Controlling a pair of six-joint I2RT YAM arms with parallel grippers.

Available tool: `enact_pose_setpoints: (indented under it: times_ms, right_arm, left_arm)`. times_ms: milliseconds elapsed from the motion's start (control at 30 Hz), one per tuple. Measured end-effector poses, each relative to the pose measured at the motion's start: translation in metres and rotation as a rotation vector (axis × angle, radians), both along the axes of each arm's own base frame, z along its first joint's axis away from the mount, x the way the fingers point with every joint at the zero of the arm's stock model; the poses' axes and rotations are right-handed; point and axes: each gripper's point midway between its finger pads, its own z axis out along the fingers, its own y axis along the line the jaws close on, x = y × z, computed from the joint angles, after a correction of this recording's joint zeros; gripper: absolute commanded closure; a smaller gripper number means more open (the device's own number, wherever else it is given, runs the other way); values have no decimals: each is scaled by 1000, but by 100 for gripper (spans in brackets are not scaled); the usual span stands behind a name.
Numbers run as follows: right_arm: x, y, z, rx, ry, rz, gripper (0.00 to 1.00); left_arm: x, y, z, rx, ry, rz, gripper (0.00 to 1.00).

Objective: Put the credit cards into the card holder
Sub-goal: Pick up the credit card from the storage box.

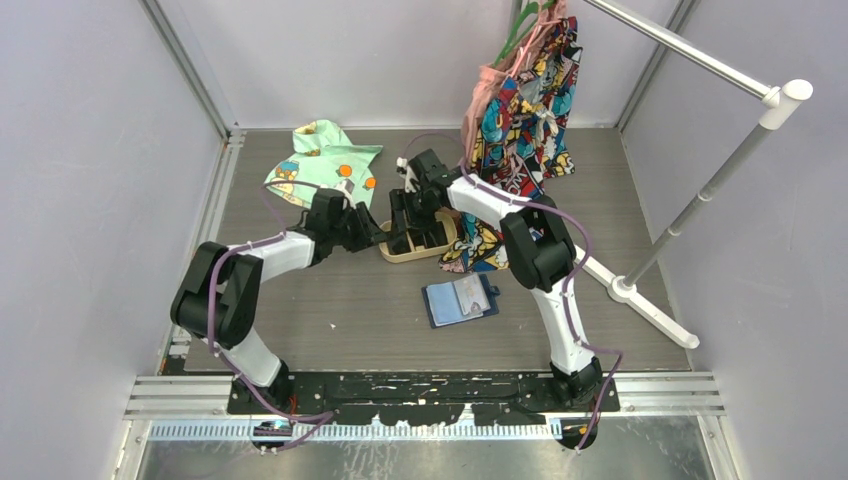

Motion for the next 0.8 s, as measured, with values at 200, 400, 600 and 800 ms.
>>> enact_pose_setpoints:
  times_ms: [200,400,600,800]
  right_arm:
    - [-3,3,1,103,89,-40,50]
    - [-1,3,7,218,170,-77,59]
    - [0,6,8,305,216,-99,64]
    - [1,9,13,335,220,-95,74]
  left_arm:
    - [-4,2,-8,25,36,-15,75]
    - [-6,4,-10,31,53,-15,77]
    - [-9,6,-13,40,73,-14,77]
    - [-11,8,-14,44,85,-12,77]
